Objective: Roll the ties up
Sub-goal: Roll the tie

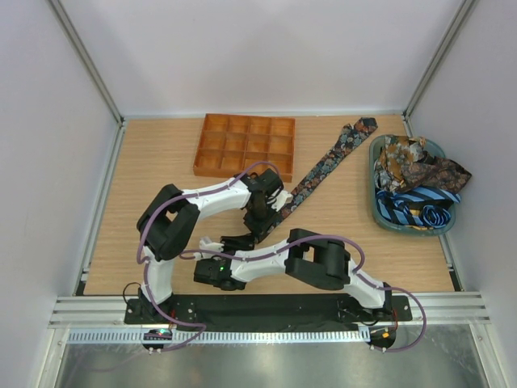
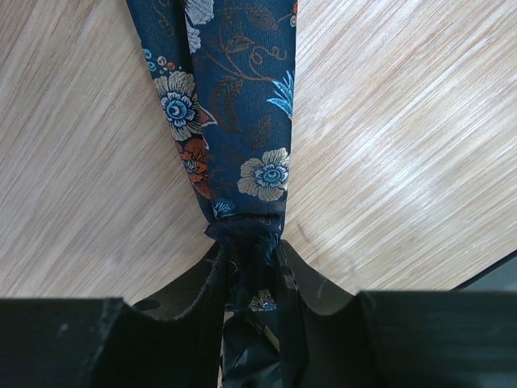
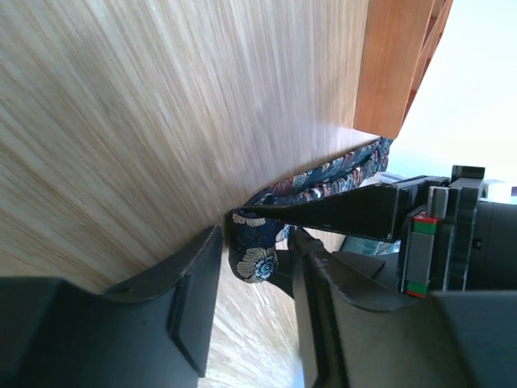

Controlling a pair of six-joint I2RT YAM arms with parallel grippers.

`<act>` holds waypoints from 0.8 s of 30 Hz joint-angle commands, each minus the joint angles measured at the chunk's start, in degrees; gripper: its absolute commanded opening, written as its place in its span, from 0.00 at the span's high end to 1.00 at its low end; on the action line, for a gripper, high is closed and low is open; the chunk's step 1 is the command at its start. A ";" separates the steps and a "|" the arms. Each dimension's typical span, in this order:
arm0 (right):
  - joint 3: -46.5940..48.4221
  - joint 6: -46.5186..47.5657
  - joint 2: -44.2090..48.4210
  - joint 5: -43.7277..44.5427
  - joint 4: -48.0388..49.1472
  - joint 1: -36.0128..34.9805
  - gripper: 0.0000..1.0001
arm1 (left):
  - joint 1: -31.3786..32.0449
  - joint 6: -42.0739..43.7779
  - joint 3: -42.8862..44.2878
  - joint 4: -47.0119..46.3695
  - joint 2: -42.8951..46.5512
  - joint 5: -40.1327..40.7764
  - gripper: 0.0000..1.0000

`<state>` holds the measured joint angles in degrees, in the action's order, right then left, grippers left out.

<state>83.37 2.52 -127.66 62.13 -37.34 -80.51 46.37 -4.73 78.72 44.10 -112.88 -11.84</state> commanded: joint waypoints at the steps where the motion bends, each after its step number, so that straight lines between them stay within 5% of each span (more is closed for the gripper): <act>1: 1.35 -0.59 0.22 -0.17 -0.97 0.18 0.55 | -0.14 -0.63 0.82 2.66 0.03 -1.70 0.71; 8: 1.53 -5.60 -3.04 -0.08 -4.67 1.67 0.63 | -0.14 -0.89 0.82 3.28 0.47 -1.26 0.71; 12: 2.05 -8.06 -2.95 -0.69 -5.90 1.50 0.77 | -0.14 -0.98 0.91 3.28 0.73 -0.91 0.70; 16: 2.06 -9.20 -1.28 -2.80 -5.03 1.58 0.82 | -0.14 -0.98 0.47 1.97 1.96 -1.26 0.56; 24: -1.28 -9.38 4.43 -6.93 0.42 1.41 0.84 | -0.14 -0.63 2.49 0.38 6.35 2.07 0.45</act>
<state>83.46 -4.69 -128.03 60.01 -40.25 -79.35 46.39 -5.58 78.72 44.51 -111.09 -11.07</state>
